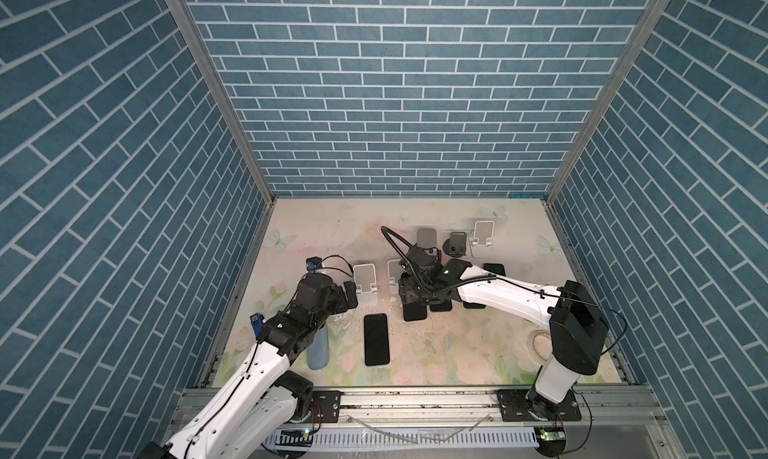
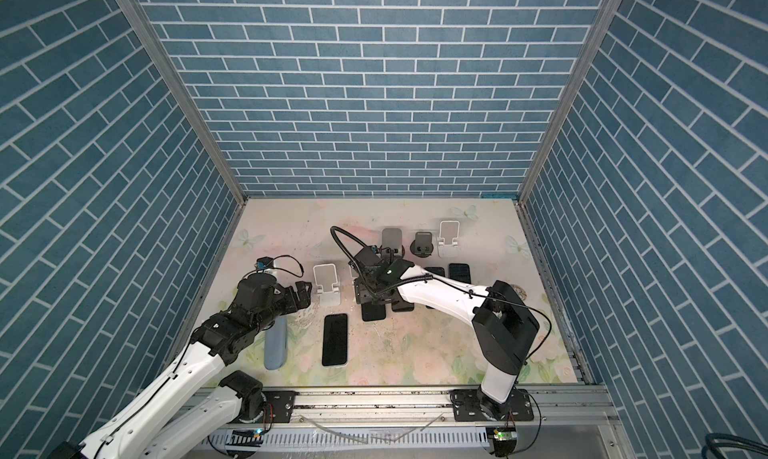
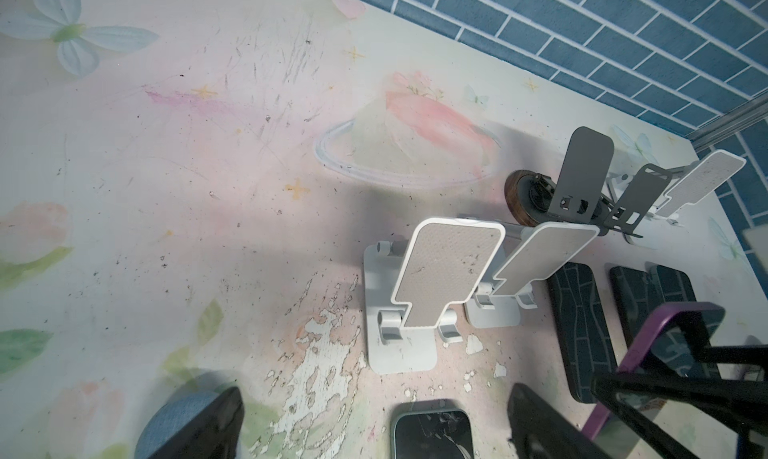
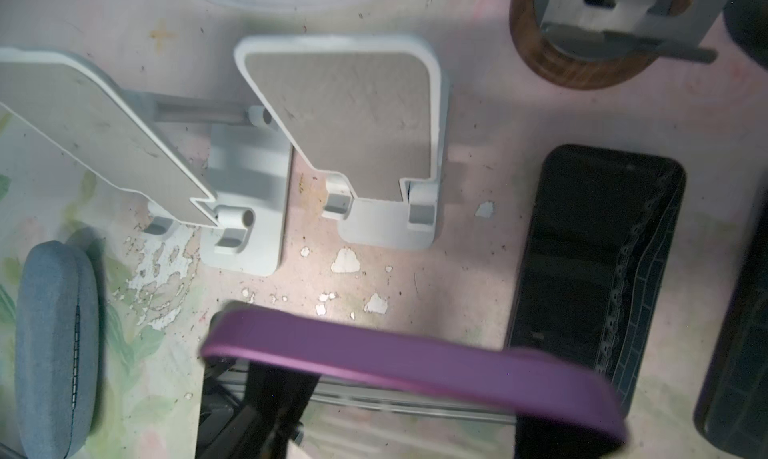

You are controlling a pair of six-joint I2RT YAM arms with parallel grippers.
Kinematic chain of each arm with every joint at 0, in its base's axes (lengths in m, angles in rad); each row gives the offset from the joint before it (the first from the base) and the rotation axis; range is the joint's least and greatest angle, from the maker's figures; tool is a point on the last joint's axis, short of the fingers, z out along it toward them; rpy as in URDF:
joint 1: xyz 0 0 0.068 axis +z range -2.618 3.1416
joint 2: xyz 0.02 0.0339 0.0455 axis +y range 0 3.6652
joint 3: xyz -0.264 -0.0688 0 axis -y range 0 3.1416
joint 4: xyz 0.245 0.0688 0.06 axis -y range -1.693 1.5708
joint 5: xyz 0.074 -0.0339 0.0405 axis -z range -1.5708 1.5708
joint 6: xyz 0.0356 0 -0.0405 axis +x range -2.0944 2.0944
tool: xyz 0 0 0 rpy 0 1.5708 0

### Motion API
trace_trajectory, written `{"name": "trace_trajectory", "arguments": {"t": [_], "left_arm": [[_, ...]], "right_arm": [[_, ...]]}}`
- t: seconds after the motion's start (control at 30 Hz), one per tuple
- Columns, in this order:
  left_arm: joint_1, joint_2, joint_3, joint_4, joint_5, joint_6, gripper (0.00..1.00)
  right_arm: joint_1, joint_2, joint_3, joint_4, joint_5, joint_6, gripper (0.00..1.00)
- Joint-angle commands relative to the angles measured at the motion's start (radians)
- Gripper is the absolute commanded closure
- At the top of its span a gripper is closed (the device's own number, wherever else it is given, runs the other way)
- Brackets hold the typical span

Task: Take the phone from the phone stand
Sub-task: 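Lift the purple phone off the white stand with the right gripper toward the robot, then lower the purple phone flat onto the table and open the right gripper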

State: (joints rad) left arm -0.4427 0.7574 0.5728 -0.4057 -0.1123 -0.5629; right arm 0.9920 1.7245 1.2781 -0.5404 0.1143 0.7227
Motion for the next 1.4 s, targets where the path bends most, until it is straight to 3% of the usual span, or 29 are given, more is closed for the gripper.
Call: {"name": "trace_trajectory", "arguments": {"t": [0.0, 0.47, 1.37], "left_arm": [[0.008, -0.024, -0.023, -0.015, -0.009, -0.001, 0.00], [0.008, -0.047, -0.034, -0.041, -0.045, 0.007, 0.00], [0.007, -0.062, -0.032, -0.053, -0.029, 0.033, 0.00]], "right_arm": [[0.000, -0.020, -0.039, -0.026, -0.045, 0.075, 0.62], [0.028, 0.071, -0.052, -0.078, -0.150, 0.134, 0.61], [0.082, 0.200, -0.017, -0.122, -0.142, 0.159, 0.58]]}}
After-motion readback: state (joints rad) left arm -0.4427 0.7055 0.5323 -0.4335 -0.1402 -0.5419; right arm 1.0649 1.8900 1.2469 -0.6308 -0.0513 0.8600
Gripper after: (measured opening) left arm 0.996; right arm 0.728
